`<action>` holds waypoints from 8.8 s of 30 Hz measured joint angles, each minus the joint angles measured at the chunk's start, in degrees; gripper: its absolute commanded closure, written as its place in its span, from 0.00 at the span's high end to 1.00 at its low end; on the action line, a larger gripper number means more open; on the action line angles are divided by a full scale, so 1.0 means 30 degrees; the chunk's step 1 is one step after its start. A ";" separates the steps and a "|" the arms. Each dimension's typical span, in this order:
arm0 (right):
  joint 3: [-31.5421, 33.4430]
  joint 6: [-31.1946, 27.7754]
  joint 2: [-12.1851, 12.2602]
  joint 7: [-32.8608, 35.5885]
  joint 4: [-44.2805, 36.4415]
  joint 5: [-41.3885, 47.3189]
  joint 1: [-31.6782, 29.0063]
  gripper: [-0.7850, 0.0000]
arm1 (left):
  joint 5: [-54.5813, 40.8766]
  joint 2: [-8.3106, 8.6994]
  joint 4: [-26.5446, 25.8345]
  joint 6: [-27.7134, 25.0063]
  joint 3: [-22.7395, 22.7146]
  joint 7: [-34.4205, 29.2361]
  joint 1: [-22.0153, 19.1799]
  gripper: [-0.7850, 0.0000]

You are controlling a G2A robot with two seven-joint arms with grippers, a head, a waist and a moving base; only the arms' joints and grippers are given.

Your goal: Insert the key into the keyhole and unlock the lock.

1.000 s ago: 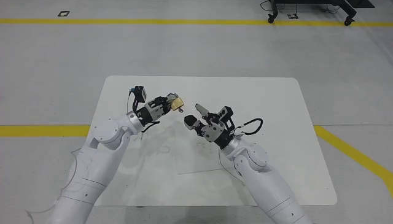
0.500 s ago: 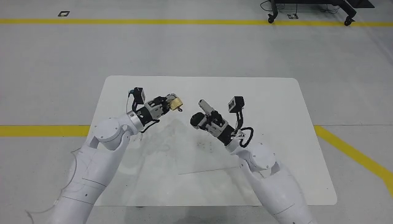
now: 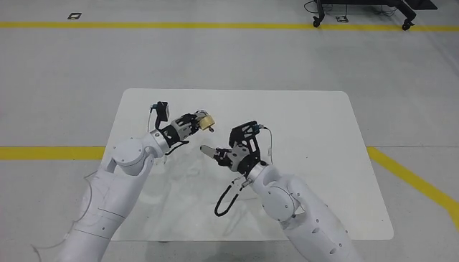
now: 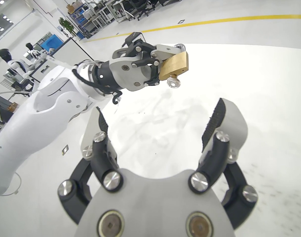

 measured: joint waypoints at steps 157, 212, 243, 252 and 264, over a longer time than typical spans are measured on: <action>0.1736 -0.1042 -0.0536 -0.4442 0.1122 0.5199 -0.1636 1.00 | 0.2214 -0.0366 -0.0492 -0.2400 -0.0248 0.0356 0.0582 0.00; -0.3354 0.4288 -0.1337 -0.4306 0.4081 -2.1816 -0.0030 0.00 | 0.2661 -0.0602 -0.0574 -0.0695 -0.0122 0.0444 0.0553 0.00; 0.2547 -0.4346 -0.0951 -0.6571 0.3219 -0.2267 -0.1605 0.79 | 0.2592 -0.0626 -0.0712 -0.1849 -0.0386 -0.0095 0.0818 0.00; 0.4988 -0.3359 -0.0502 -0.9147 -0.0510 -0.3152 -0.4572 1.00 | 0.5007 -0.0625 -0.1187 -0.1292 0.0411 0.0112 0.0788 0.00; 0.5020 -0.3352 -0.0496 -0.9138 -0.0519 -0.3145 -0.4536 1.00 | 1.2150 -0.0482 -0.3051 0.1943 0.3050 -0.2331 0.0506 0.00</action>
